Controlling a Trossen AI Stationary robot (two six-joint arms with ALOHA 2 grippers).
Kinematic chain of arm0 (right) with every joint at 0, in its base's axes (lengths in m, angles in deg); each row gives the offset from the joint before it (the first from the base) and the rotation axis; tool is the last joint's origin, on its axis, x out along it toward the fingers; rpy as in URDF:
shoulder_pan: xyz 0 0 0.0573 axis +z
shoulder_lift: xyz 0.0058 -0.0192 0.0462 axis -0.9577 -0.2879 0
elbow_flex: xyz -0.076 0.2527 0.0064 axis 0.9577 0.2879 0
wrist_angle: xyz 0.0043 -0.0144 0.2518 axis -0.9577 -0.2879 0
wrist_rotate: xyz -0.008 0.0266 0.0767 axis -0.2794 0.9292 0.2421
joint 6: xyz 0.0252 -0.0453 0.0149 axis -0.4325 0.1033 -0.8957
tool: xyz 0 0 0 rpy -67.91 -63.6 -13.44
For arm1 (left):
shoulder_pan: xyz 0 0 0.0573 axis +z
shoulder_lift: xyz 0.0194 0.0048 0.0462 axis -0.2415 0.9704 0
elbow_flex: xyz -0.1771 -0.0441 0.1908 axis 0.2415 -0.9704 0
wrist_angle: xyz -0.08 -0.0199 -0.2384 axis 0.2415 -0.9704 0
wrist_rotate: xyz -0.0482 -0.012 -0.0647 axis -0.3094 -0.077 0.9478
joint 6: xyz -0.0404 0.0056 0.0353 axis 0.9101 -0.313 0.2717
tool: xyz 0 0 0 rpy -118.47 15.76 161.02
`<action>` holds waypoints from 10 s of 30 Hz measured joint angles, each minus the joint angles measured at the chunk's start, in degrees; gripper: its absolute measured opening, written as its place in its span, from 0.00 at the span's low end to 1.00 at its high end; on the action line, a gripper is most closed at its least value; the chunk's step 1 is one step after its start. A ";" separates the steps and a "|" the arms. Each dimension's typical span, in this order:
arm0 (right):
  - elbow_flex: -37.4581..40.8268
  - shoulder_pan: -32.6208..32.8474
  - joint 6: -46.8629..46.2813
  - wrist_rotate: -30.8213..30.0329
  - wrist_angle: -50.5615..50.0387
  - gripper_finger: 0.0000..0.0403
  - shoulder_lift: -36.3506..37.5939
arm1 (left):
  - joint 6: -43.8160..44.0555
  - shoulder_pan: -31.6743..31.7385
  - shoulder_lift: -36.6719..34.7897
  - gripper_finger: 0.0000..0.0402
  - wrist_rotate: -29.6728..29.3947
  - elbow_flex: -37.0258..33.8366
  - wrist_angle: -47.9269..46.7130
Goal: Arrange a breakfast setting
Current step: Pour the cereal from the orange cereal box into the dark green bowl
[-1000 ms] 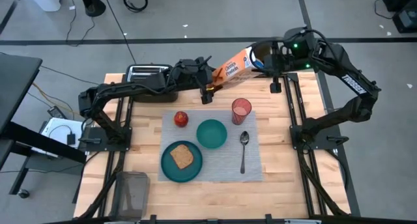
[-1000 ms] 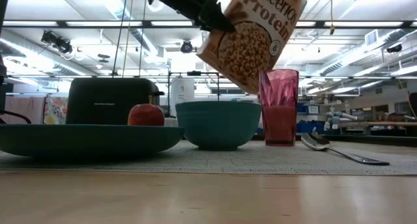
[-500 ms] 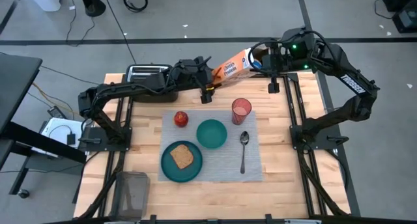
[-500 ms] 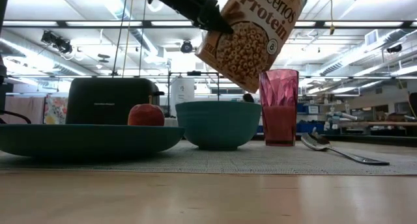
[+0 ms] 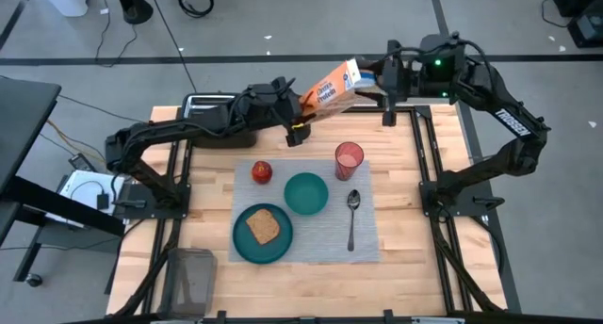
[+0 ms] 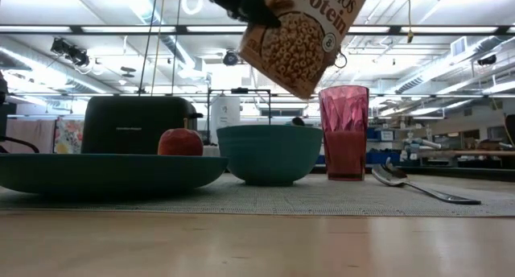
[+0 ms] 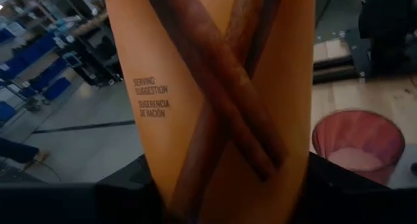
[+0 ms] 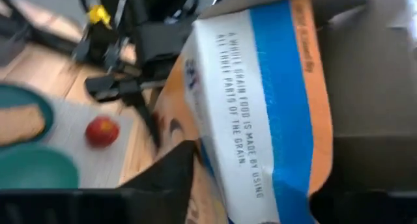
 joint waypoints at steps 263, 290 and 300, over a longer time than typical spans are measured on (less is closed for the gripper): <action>82.20 26.91 -80.95 29.94 88.41 0.71 61.59 | 52.33 -22.21 -34.44 0.77 -1.59 0.13 -25.54; 80.30 30.73 -48.94 -6.94 25.23 0.71 72.54 | 47.47 -22.24 -33.22 0.77 -1.70 0.22 -27.63; 80.17 30.83 -45.96 -9.08 23.00 0.66 66.05 | 47.43 -22.24 -33.26 0.77 -1.70 0.17 -30.54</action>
